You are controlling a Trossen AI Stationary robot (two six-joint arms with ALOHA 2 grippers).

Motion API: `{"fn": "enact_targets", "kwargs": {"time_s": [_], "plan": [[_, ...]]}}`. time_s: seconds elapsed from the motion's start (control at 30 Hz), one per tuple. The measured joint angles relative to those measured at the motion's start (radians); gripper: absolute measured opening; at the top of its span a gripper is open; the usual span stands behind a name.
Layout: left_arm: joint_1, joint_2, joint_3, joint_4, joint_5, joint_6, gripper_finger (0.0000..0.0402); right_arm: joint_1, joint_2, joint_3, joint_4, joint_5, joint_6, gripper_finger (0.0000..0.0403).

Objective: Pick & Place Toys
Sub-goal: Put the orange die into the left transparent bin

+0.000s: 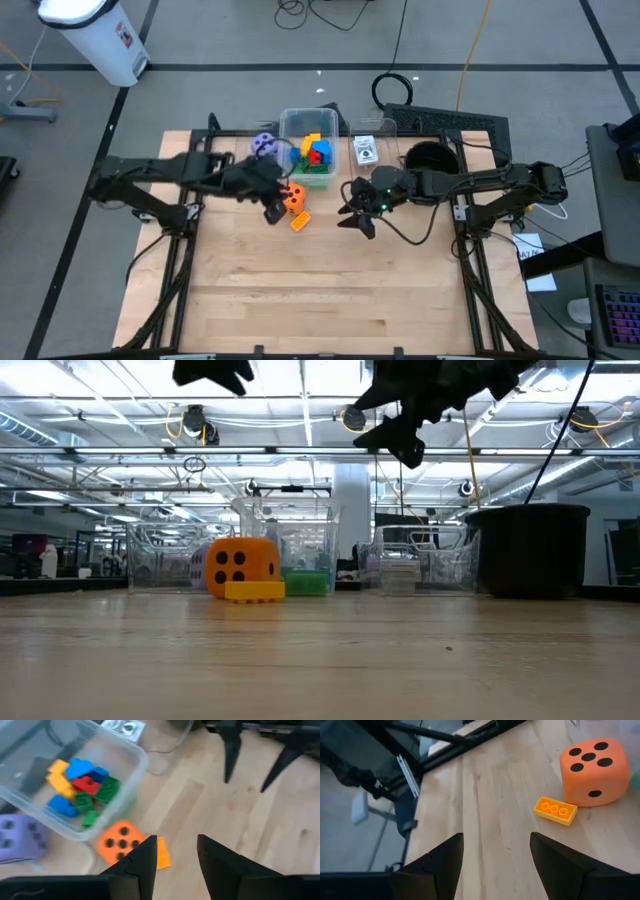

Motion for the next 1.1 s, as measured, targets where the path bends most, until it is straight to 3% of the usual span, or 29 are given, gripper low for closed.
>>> {"fn": "enact_targets", "kwargs": {"time_s": [0.13, 0.37, 0.63, 0.8, 0.9, 1.1], "plan": [[-0.065, -0.102, -0.200, 0.159, -0.002, -0.061, 0.0136, 0.001, 0.007, 0.000, 0.027, 0.031, 0.069, 0.0222], [-0.196, -0.191, -0.438, 0.280, -0.002, -0.189, 0.0131, 0.025, 0.047, 0.001, 0.121, 0.221, 0.269, 0.0221], [-0.282, -0.170, -0.612, 0.299, -0.002, -0.323, 0.0131, 0.147, 0.142, 0.001, 0.445, 0.347, 0.378, 0.0218], [-0.284, -0.169, -0.690, 0.375, -0.016, -0.428, 0.0131, 0.204, 0.195, 0.001, 0.500, 0.395, 0.364, 0.0215], [-0.283, -0.167, -0.730, 0.428, -0.072, -0.458, 0.0131, 0.211, 0.227, 0.001, 0.492, 0.396, 0.370, 0.0215], [-0.223, -0.168, -0.736, 0.509, -0.284, -0.497, 0.0131, 0.211, 0.280, 0.001, 0.499, 0.395, 0.417, 0.0215]]}}
